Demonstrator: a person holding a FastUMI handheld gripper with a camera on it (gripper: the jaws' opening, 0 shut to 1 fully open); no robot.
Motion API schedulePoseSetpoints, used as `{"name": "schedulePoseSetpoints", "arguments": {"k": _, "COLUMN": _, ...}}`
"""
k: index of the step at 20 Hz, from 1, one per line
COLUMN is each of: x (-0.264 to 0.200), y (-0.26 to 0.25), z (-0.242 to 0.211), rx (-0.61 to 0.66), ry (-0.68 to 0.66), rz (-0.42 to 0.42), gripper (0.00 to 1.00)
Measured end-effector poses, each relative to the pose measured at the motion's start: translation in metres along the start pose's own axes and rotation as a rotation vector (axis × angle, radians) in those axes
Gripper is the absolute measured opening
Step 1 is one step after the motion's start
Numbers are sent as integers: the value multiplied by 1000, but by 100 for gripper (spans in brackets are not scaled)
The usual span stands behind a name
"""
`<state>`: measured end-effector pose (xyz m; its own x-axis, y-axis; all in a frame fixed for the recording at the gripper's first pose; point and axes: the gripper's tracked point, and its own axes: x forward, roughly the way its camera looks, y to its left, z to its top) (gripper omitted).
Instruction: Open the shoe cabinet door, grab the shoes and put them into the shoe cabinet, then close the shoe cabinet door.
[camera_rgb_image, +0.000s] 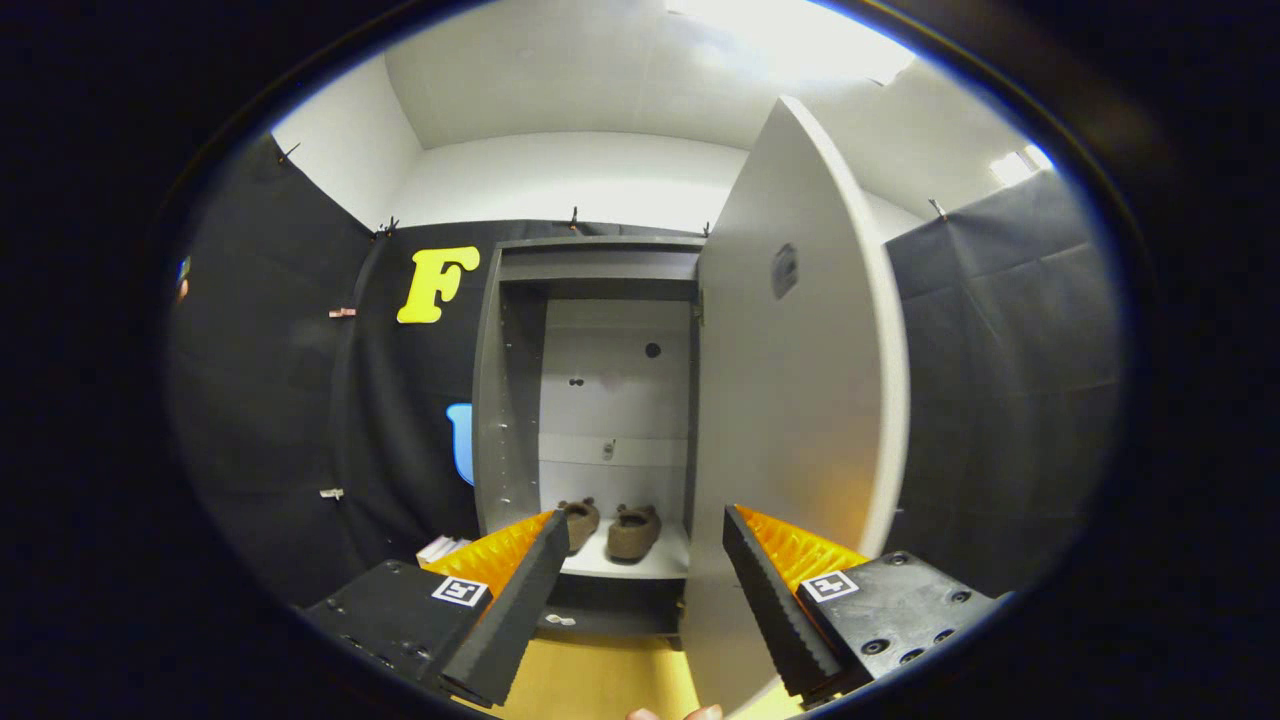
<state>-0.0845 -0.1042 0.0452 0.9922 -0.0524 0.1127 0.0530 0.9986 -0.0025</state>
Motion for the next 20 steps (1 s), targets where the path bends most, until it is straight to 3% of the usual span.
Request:
{"name": "schedulePoseSetpoints", "arguments": {"k": 4, "x": -29, "y": -29, "z": 2, "rx": -2, "ry": -10, "rz": -58, "gripper": 98}}
{"name": "schedulePoseSetpoints", "arguments": {"k": 9, "x": -49, "y": -102, "z": -9, "rx": 13, "ry": 27, "rz": -203, "gripper": 98}}
{"name": "schedulePoseSetpoints", "arguments": {"k": 16, "x": -15, "y": -183, "z": -48, "rx": 29, "ry": 113, "rz": -307, "gripper": 99}}
{"name": "schedulePoseSetpoints", "arguments": {"k": 20, "x": 10, "y": -195, "z": -66, "rx": 75, "ry": 161, "rz": -300, "gripper": 99}}
